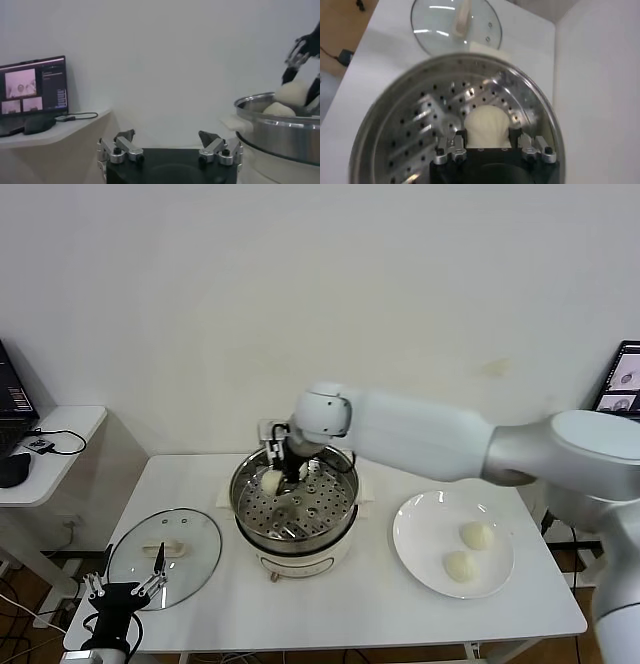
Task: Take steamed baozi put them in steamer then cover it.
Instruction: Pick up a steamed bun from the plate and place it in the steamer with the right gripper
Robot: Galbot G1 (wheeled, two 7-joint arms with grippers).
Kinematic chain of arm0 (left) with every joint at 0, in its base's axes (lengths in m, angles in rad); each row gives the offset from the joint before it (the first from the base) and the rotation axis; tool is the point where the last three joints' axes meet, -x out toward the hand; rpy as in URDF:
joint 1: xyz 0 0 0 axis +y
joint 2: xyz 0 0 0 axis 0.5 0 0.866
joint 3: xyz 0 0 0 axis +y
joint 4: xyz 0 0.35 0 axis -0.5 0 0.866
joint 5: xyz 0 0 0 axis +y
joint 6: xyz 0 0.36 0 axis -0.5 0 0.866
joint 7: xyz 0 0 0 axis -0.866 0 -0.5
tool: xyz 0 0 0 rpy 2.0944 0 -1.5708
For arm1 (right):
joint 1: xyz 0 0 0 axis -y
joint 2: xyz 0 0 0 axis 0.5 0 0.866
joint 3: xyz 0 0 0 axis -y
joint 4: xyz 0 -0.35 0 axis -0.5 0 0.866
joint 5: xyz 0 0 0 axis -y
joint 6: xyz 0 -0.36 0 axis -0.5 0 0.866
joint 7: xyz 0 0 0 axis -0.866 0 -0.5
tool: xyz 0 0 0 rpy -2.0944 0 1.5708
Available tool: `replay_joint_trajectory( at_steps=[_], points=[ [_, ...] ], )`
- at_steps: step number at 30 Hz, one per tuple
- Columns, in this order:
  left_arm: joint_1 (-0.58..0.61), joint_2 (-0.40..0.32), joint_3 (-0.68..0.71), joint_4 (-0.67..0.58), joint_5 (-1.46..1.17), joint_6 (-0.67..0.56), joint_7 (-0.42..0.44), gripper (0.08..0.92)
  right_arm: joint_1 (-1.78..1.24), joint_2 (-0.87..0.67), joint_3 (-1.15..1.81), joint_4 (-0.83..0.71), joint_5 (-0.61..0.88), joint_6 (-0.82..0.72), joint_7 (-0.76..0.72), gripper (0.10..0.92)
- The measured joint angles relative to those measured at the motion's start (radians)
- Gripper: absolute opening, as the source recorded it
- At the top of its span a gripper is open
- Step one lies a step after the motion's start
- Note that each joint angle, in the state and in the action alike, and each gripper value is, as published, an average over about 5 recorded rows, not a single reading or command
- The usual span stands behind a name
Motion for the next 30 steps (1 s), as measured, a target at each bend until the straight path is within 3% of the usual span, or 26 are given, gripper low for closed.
replay_joint_trajectory(
  at_steps=[13,16,24,30],
  points=[
    [0.004,-0.003,0.000,-0.006,0.000,-0.002,0.000,0.823,-0.051,0.083,0.000,-0.095,-0.038,-0.016,0.035,0.537],
    [0.005,-0.004,0.000,-0.008,0.000,-0.002,0.000,0.823,-0.053,0.087,0.002,-0.103,-0.048,-0.018,0.037,0.580],
    [0.014,-0.004,-0.007,-0.016,0.000,-0.002,0.001,0.823,-0.034,0.068,0.008,-0.089,-0.074,-0.017,0.005,0.792],
    [0.012,-0.002,-0.007,-0.017,-0.001,-0.002,0.001,0.823,0.023,-0.003,0.018,-0.037,-0.102,0.008,-0.069,0.822]
  ],
)
